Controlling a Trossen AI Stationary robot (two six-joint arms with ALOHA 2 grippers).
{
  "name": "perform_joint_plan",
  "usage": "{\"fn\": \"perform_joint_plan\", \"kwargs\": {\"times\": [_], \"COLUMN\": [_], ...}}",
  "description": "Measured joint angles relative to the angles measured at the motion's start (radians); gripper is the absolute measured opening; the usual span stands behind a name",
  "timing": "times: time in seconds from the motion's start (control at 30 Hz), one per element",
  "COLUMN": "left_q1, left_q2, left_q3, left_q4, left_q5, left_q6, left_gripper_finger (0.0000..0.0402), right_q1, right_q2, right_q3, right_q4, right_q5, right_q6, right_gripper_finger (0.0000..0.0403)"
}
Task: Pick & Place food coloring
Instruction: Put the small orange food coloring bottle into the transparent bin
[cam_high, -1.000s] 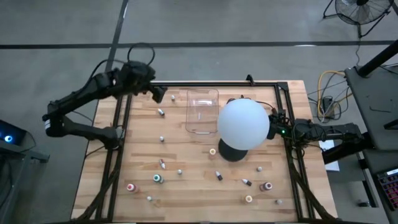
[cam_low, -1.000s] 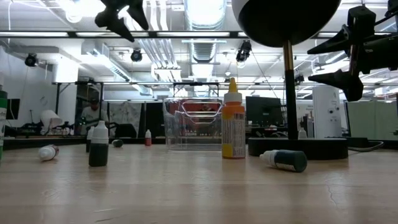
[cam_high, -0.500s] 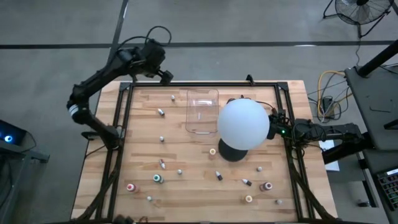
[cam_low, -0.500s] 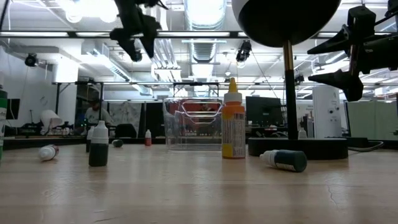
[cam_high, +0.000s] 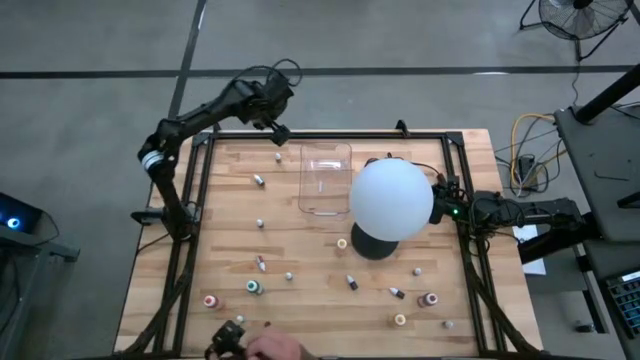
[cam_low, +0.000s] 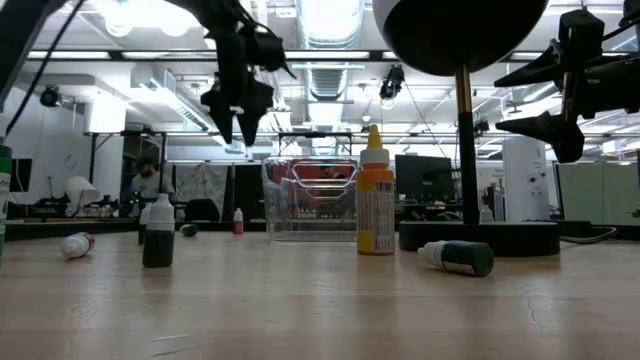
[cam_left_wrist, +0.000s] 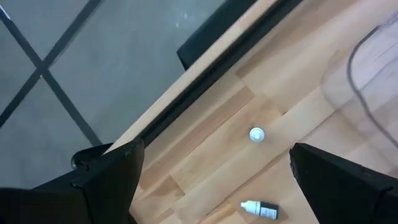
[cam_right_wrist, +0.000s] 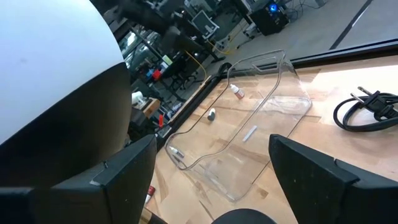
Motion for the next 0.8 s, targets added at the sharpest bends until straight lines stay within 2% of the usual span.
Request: {"fn": "perform_joint_plan", "kwargs": {"times": [0.23,0.6,0.8], "left_q1": [-0.014,-0.034,-0.033], "left_q2": [0.043,0.030,0.052], "left_q3": [-0.093,-0.296,-0.320], "left_q4": [0.054,0.229,0.261], "left_q5": [0.077,0.085,0.125], "left_q6": [0.068,0.285,0.309], "left_gripper_finger": [0.0371,0.0371,0.0371], "right_q1": [0.000,0.000,0.000], "right_q2": [0.000,0.000,0.000], "right_q3": [0.000,0.000,0.000], "right_q4": [0.000,0.000,0.000], "right_q5": [0.000,0.000,0.000], "right_q6": [0.000,0.000,0.000], "right_gripper_finger": [0.0302,0.0302,0.0302]}}
